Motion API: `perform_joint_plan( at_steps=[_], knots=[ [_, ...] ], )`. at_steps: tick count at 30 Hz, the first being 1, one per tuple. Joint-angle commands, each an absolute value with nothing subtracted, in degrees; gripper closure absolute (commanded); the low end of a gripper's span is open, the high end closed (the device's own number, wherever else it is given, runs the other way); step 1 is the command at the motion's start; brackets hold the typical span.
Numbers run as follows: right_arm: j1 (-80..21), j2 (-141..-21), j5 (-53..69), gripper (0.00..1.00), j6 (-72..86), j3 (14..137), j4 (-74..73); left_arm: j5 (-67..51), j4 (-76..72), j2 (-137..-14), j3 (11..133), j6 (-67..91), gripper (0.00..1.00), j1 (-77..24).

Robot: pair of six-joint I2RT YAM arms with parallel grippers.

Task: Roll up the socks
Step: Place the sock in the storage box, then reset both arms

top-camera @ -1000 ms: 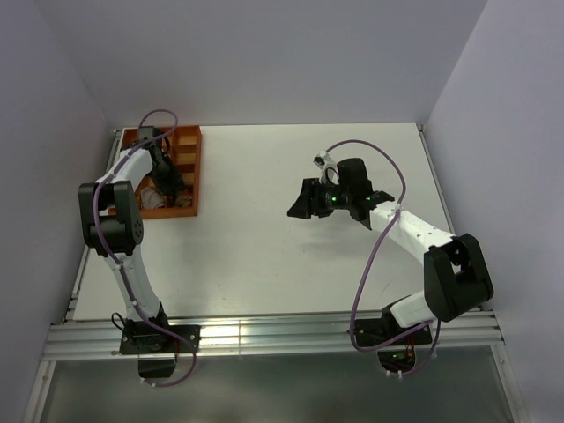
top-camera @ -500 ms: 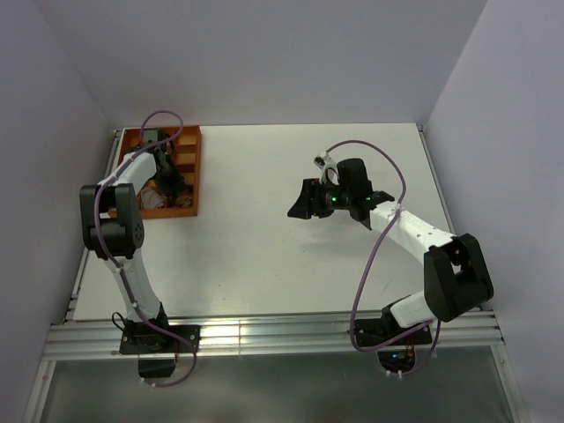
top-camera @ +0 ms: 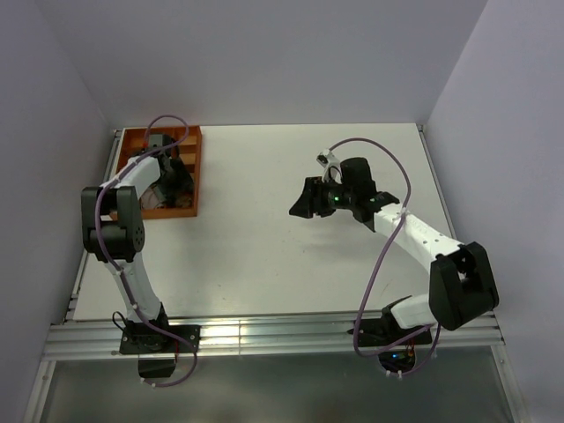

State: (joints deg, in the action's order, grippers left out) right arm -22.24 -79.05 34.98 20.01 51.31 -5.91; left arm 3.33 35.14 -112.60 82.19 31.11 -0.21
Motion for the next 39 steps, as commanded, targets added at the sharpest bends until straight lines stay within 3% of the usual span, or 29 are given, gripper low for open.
perform_joint_plan(
  at_steps=[1,17,26,33,39],
  knots=[
    [-22.24,-75.86,33.58,0.31,18.81,52.73,-7.29,4.22,44.12,-112.33,79.28,31.29,0.22,0.44],
    [-22.15,-73.04,29.1,0.31,16.88,55.63,-12.83,5.63,36.57,-95.29,78.31,34.89,0.21,0.44],
    [-22.15,-60.13,9.78,0.3,15.74,57.83,-17.83,8.87,25.93,-74.2,71.46,34.54,0.13,0.44],
    [-22.24,-45.12,-9.91,0.17,14.41,62.4,-23.11,16.77,25.04,-55.57,69.43,29.98,0.04,0.44],
    [-22.24,-34.3,-23.36,0.01,15.03,63.19,-24.43,25.56,33.57,-47.29,77.25,26.02,0.02,-2.45]
  ],
)
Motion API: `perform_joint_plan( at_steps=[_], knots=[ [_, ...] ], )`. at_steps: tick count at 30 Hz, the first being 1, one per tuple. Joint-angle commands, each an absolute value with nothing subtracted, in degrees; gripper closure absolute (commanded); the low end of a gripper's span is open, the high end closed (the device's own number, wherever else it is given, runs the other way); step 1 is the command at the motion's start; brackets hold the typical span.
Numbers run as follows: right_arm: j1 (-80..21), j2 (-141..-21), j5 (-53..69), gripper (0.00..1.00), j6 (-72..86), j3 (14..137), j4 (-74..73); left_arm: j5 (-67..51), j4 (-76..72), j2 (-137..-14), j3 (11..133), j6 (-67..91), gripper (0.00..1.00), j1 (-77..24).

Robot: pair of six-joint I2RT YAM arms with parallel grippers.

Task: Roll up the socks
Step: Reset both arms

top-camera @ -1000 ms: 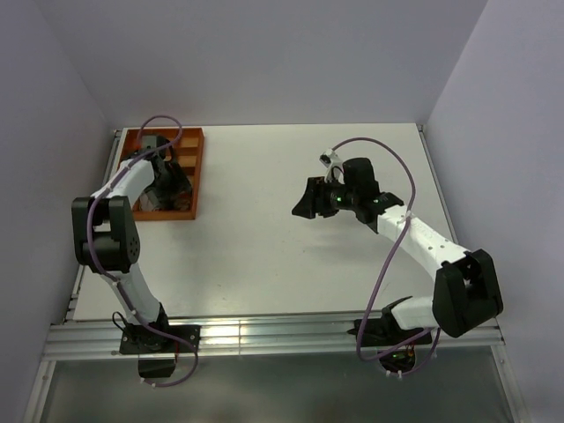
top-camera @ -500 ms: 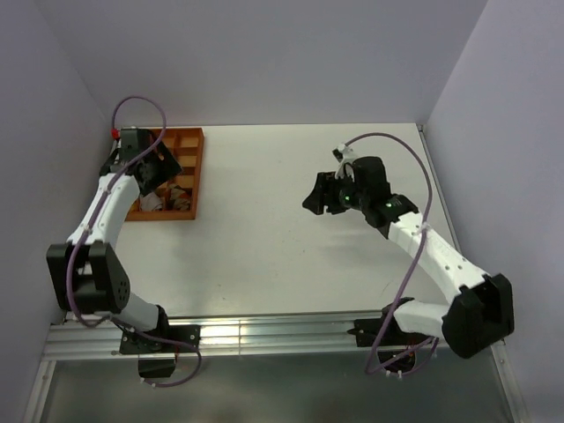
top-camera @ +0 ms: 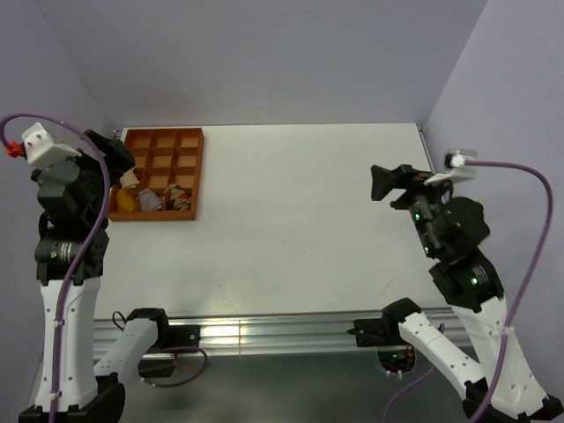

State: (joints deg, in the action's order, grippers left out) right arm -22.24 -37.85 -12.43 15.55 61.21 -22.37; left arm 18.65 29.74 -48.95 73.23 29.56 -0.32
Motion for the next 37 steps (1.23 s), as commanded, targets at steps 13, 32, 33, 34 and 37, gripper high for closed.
perform_joint_plan(
  at_steps=[13,32,33,34,37],
  knots=[
    [-22.15,-15.12,-33.93,0.0,5.19,62.23,-22.32,40.86,34.01,-28.75,80.25,21.63,0.01,-11.16],
    [-22.24,-15.29,-28.21,0.0,3.34,60.21,-20.66,48.87,34.37,-23.82,76.46,22.06,0.01,-12.04],
    [-22.24,-15.29,-28.04,0.0,3.08,60.12,-20.39,49.13,34.37,-23.73,76.55,22.06,0.0,-12.04],
    [-22.24,-15.29,-28.04,0.0,3.08,60.03,-20.13,49.39,34.28,-23.82,76.55,21.89,0.01,-12.04],
    [-22.24,-15.38,-27.95,0.0,2.81,59.59,-18.9,50.1,34.02,-23.82,76.47,21.71,0.01,-12.04]
  ],
)
